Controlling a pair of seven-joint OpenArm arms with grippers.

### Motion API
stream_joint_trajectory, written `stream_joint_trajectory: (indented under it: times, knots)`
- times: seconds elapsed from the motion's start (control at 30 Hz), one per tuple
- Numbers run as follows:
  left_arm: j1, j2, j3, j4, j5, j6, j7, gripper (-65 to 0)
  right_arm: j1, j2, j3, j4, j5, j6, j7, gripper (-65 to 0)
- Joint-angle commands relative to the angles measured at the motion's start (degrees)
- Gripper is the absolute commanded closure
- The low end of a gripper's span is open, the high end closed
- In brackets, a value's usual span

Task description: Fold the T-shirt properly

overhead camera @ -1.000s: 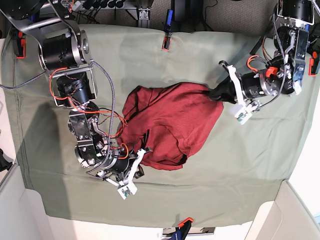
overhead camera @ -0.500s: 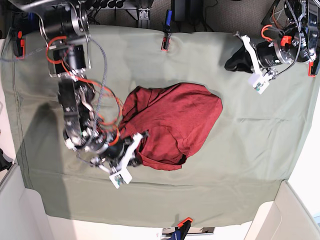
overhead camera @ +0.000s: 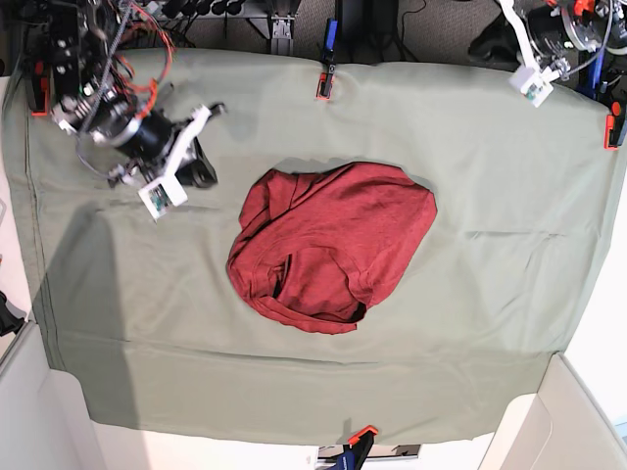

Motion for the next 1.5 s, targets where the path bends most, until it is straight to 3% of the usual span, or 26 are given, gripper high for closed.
stream_joint_trajectory:
  times: [0.0, 0.23, 0.37, 0.53, 0.63, 0.83, 0.97, 1.23, 1.37, 1.47]
  knots:
    - [1.6, -0.5, -0.5, 0.7, -0.8, -0.3, -0.7, -1.3, -2.1, 0.6, 1.2, 2.3, 1.7, 0.9, 1.2, 0.0]
    - [8.3, 4.3, -0.4, -0.8, 2.9, -0.3, -0.7, -1.3, -19.4, 0.6, 7.0, 7.9, 10.5, 5.0, -0.9, 0.0]
    - [9.9, 6.5, -0.1, -5.9, 4.7, -0.3, -0.6, -1.3, -27.7, 0.7, 7.0, 7.8, 10.4, 5.2, -1.8, 0.0]
    - [9.8, 6.7, 4.0, -14.3, 11.2, -0.3, -0.7, -1.3, -35.8, 0.7, 7.0, 5.4, 9.4, 5.1, -2.9, 0.0]
    - [8.8, 6.7, 9.0, -18.7, 18.6, 3.4, -0.9, -1.3, -37.7, 0.7, 6.9, 0.2, 8.1, 4.5, -2.8, 0.0]
    - [1.3, 6.7, 21.8, -29.2, 32.2, 15.8, -0.6, -1.3, -33.4, 0.6, 6.9, -17.9, 6.9, 2.8, -4.9, 0.0]
    - [-7.4, 6.8, 30.0, -38.8, 36.1, 20.9, 0.2, -1.3, -26.3, 0.6, 6.9, -32.7, 5.1, 0.9, -10.1, 0.0]
    - [-27.8, 8.9, 42.9, -61.8, 33.4, 21.0, -2.2, -1.3, -10.7, 0.0, 6.9, -57.0, 3.5, 0.0, -12.3, 0.0]
    - [-35.0, 12.4, 48.8, -74.1, 33.4, 21.0, -4.1, -1.3, -4.6, 0.0, 6.9, -61.7, 2.1, 0.0, -13.1, 0.0]
    - [-37.8, 15.4, 49.8, -80.9, 33.4, 21.0, -9.5, -1.3, -1.4, 0.0, 6.9, -62.1, 2.3, 0.0, -12.9, 0.0]
